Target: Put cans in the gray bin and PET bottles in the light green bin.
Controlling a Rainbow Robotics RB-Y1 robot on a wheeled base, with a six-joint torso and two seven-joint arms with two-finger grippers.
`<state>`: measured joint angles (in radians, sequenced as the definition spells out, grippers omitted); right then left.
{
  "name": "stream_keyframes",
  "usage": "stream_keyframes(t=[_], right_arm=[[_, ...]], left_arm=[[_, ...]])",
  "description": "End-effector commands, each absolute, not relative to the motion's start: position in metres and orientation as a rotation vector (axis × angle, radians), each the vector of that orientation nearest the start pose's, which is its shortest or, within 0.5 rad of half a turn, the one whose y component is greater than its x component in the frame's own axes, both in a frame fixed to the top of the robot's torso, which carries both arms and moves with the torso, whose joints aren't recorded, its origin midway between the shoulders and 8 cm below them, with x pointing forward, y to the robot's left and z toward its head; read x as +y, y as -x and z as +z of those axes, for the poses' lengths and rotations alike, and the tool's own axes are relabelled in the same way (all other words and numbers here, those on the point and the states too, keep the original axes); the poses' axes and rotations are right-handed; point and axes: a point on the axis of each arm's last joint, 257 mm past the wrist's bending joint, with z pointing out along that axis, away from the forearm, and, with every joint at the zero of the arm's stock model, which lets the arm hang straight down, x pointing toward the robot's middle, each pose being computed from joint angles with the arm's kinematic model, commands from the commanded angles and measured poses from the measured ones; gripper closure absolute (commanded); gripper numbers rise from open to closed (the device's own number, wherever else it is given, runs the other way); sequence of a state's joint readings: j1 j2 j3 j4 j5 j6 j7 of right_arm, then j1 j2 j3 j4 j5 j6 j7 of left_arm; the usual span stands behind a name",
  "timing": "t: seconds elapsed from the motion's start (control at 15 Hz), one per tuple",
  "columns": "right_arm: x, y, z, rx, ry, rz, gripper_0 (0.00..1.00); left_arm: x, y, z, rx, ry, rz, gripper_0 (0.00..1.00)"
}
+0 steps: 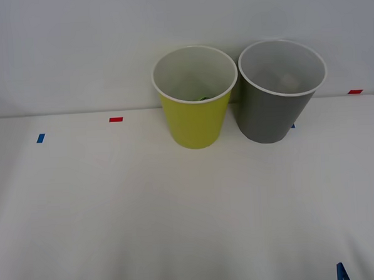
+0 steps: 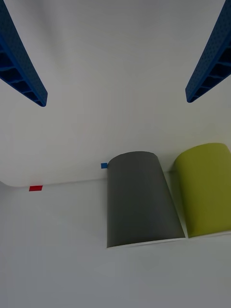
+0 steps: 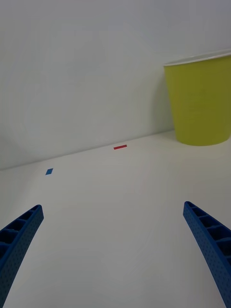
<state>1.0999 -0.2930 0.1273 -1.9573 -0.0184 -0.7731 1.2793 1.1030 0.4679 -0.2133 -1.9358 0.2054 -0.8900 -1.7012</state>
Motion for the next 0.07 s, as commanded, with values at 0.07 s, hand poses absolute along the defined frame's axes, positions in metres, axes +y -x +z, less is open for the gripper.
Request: stream_keyframes(t=[0.07], right_arm=[[-0.2901, -0.1991, -0.2402, 1.508, -0.065, 0.083, 0.0]], left_arm=[[0.29, -0.1837, -0.2285, 1.457, -0.186, 0.105, 0.0]])
